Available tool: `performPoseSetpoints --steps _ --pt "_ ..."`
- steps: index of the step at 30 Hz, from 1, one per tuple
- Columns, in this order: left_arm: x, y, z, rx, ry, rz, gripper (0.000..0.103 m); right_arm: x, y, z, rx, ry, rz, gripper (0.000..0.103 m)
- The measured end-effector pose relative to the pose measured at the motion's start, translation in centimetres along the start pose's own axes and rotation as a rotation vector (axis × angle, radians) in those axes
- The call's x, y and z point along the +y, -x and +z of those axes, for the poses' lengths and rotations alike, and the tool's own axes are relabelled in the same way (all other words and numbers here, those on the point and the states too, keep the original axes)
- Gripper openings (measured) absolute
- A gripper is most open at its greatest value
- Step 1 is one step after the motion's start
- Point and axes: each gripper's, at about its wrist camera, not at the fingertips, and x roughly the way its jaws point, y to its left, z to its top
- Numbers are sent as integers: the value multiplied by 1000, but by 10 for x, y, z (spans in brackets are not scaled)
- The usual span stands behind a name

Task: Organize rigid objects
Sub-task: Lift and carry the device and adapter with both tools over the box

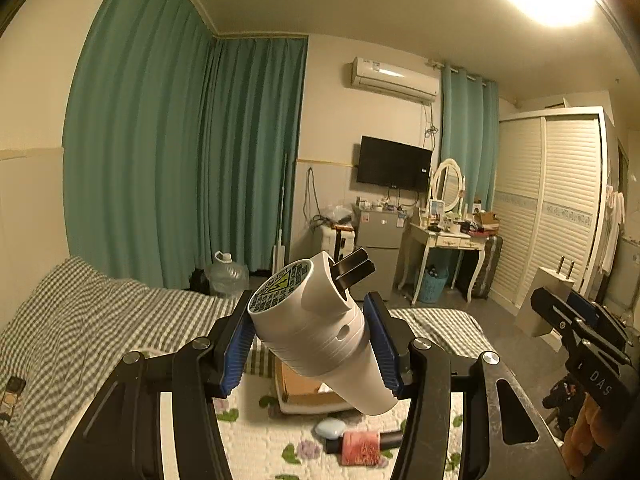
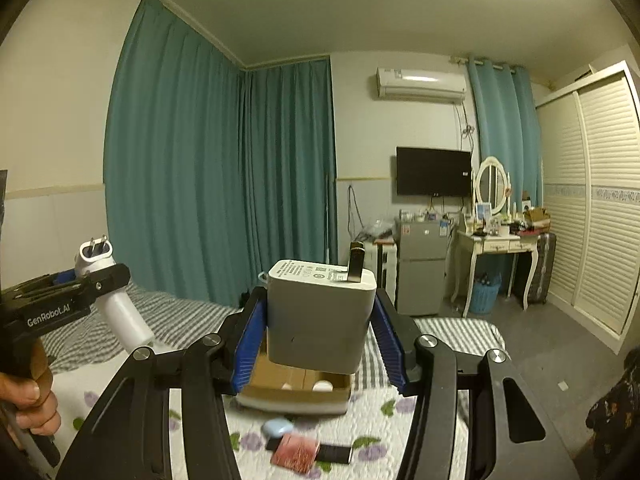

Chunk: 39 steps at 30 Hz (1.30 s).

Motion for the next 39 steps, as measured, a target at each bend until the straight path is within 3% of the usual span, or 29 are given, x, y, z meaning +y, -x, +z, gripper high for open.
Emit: performPoseSetpoints --steps 8,16,28,39 --pt "3 -45 7 12 9 6 54 -13 -43 10 -4 4 -17 52" --pt "4 -109 -18 81 15 -4 54 -22 -107 1 35 -4 -6 52" --pt "2 -206 -50 122 -47 10 54 -18 -227 -52 163 36 46 52" --pt "3 -300 -99 306 -68 20 54 -17 -333 -111 323 47 107 52"
